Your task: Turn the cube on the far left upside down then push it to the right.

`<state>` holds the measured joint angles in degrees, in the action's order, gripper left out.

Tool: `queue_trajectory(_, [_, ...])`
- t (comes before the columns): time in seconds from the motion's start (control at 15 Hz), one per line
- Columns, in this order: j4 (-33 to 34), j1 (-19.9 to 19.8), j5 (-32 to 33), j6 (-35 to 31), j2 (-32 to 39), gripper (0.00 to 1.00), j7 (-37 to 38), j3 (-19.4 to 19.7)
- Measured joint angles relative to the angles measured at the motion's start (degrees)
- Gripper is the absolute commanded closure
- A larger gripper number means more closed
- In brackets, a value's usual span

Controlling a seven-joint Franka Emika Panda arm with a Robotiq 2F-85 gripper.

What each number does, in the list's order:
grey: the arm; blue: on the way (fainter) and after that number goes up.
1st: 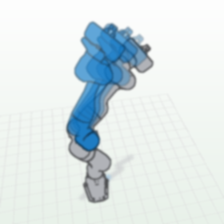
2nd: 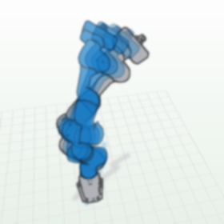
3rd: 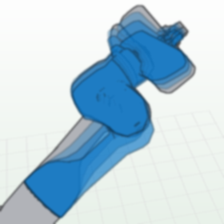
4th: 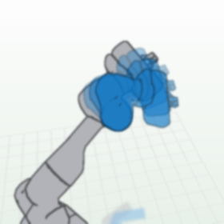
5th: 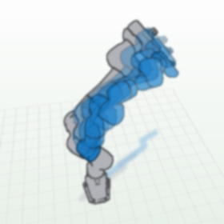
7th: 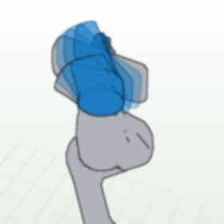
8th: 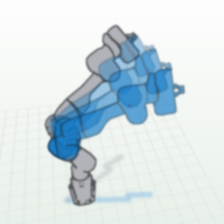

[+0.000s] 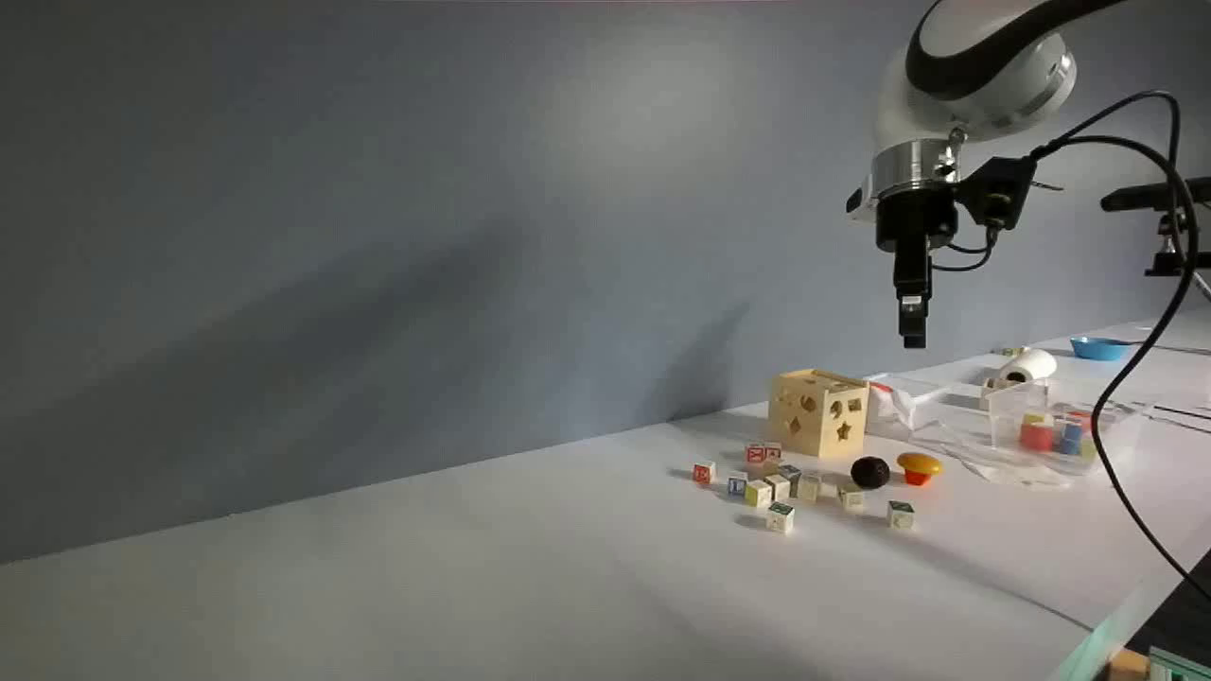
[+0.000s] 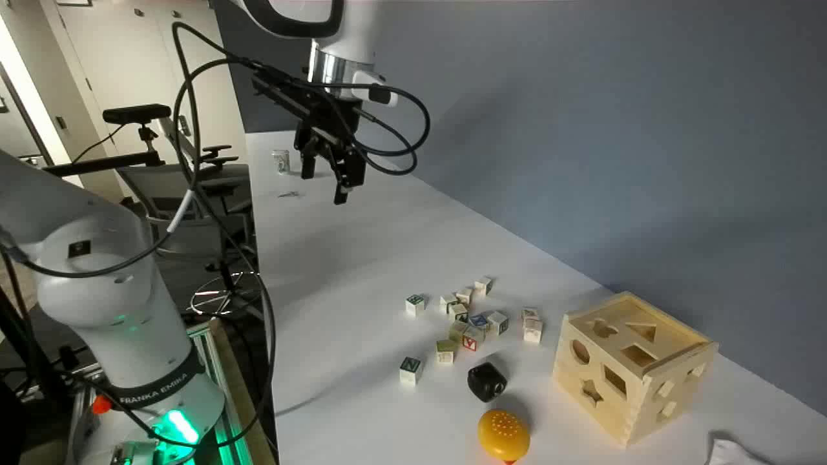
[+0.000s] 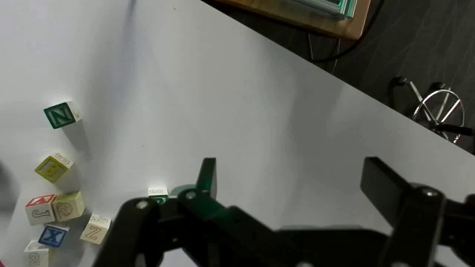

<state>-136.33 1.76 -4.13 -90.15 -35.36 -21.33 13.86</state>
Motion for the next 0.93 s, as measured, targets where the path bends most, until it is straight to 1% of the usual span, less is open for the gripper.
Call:
queue_trajectory(0.67, [-0.02,-0.19,-0.01,-0.67,0.04,0.0,0.44,-0.14])
queue_trajectory(0.8, [-0.2,-0.78,-0.77,-4.78,0.83,0.0,3.62,-0.96])
queue_trajectory(0.93, [-0.74,-1.18,-2.38,-10.84,2.97,0.0,8.46,-2.22])
